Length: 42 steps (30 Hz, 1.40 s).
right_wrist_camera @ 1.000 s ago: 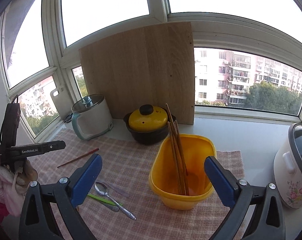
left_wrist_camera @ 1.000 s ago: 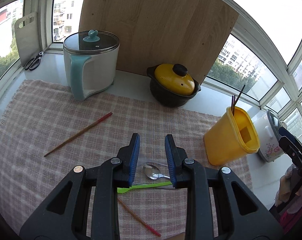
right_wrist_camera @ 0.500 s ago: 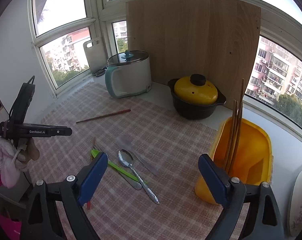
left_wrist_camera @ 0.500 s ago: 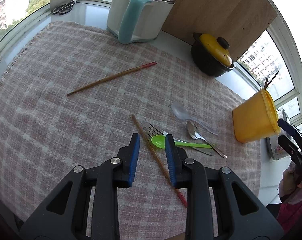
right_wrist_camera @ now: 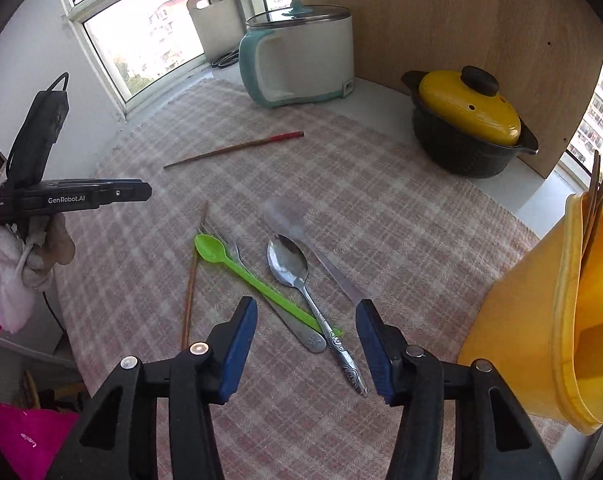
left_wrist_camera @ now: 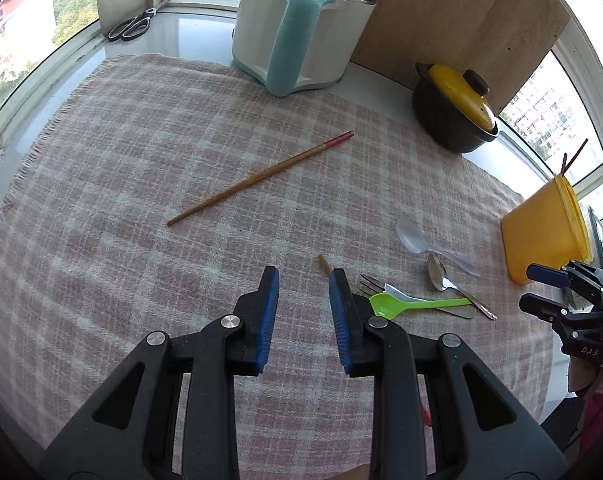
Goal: Organize utensils
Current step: 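Move both open tools back over the utensils on the cloth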
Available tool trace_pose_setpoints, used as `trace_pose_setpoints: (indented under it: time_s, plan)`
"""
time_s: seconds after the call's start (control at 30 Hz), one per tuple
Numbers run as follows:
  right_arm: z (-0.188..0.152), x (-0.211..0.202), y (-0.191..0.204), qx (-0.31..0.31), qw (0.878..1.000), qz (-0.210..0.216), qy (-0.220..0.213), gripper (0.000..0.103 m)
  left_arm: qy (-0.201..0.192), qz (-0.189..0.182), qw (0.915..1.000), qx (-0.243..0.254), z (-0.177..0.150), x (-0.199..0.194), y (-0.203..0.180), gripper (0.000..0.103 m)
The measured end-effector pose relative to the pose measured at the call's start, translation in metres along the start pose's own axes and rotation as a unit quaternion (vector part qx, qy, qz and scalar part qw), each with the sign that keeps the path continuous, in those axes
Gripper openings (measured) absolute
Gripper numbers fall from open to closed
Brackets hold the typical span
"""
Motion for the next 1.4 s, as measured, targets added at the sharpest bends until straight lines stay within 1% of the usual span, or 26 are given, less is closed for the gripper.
trace_pose_setpoints:
  time_s: [0.1, 0.13, 0.17, 0.27, 0.43, 0.53, 0.57, 0.6, 0.63, 0.77, 0.9, 1.03, 1.13, 1.2, 1.33, 1.4]
  plan:
    - [0.003, 0.009, 0.000, 0.004, 1.000, 0.000, 0.010, 0.051, 0.007, 0.006, 0.9999, 0.009, 0.014, 0.001, 0.009, 0.025]
    - [0.004, 0.012, 0.000, 0.003, 1.000, 0.001, 0.015, 0.047, 0.011, 0.005, 0.9998, 0.013, 0.017, 0.002, 0.010, 0.025]
    - [0.005, 0.016, 0.000, 0.004, 1.000, -0.001, 0.020, 0.046, 0.014, 0.005, 0.9997, 0.017, 0.020, 0.003, 0.011, 0.025]
    - [0.007, 0.028, 0.001, 0.005, 0.999, -0.005, 0.036, 0.046, 0.028, -0.007, 0.9993, 0.022, 0.022, 0.010, 0.009, 0.025]
    - [0.011, 0.047, 0.001, 0.000, 0.998, -0.014, 0.061, 0.045, 0.072, -0.039, 0.9965, 0.017, 0.000, 0.033, -0.006, 0.025]
    - [0.014, 0.057, 0.000, -0.005, 0.997, -0.016, 0.074, 0.040, 0.084, -0.051, 0.9951, 0.016, -0.017, 0.042, -0.023, 0.025]
    - [0.014, 0.060, 0.000, -0.008, 0.997, -0.017, 0.077, 0.040, 0.086, -0.052, 0.9949, 0.012, -0.021, 0.044, -0.028, 0.033]
    - [0.015, 0.062, 0.000, -0.012, 0.997, -0.016, 0.080, 0.040, 0.088, -0.052, 0.9948, 0.009, -0.026, 0.047, -0.034, 0.043]
    - [0.015, 0.064, -0.001, -0.016, 0.996, -0.017, 0.084, 0.040, 0.087, -0.053, 0.9948, 0.010, -0.030, 0.048, -0.040, 0.044]
    - [0.017, 0.073, -0.003, -0.032, 0.995, -0.017, 0.096, 0.037, 0.083, -0.040, 0.9957, 0.001, -0.044, 0.056, -0.056, 0.044]
    - [0.017, 0.079, 0.000, -0.064, 0.992, -0.022, 0.109, 0.037, 0.076, -0.013, 0.9970, -0.009, -0.053, 0.061, -0.065, 0.044]
    - [0.018, 0.085, 0.003, -0.095, 0.987, -0.034, 0.122, 0.034, 0.071, 0.009, 0.9972, -0.023, -0.059, 0.068, -0.070, 0.044]
    - [0.020, 0.090, 0.003, -0.108, 0.985, -0.037, 0.131, 0.028, 0.067, 0.020, 0.9972, -0.027, -0.064, 0.073, -0.073, 0.044]
    - [0.020, 0.092, 0.005, -0.121, 0.983, -0.037, 0.137, 0.027, 0.060, 0.031, 0.9973, -0.030, -0.066, 0.074, -0.075, 0.044]
    - [0.019, 0.097, 0.009, -0.153, 0.976, -0.053, 0.146, 0.027, 0.047, 0.046, 0.9971, -0.039, -0.065, 0.077, -0.077, 0.044]
    - [0.018, 0.098, 0.010, -0.160, 0.974, -0.053, 0.150, 0.026, 0.039, 0.061, 0.9969, -0.033, -0.065, 0.078, -0.078, 0.044]
Point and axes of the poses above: each gripper's, at about its wrist camera, not at the fingertips, and x roughly the way its jaws point, y to its left, z to its top, the point moved 9 cm from there along x, roughly the way its jaws point, and after that the axes turned 13 degrees about y, right-handed, at the moved point
